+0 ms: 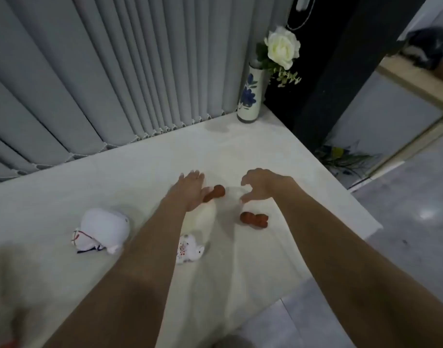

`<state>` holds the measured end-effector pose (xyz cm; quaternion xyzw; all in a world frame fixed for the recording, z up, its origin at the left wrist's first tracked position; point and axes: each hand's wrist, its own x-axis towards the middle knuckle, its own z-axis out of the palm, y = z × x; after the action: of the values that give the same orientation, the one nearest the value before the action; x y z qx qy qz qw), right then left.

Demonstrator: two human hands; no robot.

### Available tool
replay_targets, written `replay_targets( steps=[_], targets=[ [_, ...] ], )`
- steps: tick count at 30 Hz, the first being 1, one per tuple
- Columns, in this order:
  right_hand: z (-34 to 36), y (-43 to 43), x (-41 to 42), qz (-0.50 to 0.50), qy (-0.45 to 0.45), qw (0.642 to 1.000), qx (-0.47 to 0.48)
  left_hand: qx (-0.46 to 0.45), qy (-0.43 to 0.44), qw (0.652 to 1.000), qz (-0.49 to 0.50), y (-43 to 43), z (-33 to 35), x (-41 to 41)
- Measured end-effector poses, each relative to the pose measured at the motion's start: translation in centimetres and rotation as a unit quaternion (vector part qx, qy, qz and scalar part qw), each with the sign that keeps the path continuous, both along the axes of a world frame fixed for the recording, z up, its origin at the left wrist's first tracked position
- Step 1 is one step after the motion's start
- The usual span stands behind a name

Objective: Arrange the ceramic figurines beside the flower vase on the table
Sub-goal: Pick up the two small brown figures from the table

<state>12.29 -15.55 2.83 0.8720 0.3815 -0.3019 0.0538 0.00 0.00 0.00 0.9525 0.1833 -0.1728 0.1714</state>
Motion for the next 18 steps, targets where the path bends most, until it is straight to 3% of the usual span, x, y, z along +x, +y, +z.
replay_targets(
  steps=[6,18],
  targets=[
    [-1.8,-2.1,0.0,-0.019,0.049,0.995,-0.082,0.029,0.001,0.999,-0.043,-1.6,-0.9,1.6],
    [-3.3,-2.4,-0.8,0.019,0.086,0.995,-0.054,0.068,0.023,0.997,0.001,-2.3,-0.7,2.8]
  ],
)
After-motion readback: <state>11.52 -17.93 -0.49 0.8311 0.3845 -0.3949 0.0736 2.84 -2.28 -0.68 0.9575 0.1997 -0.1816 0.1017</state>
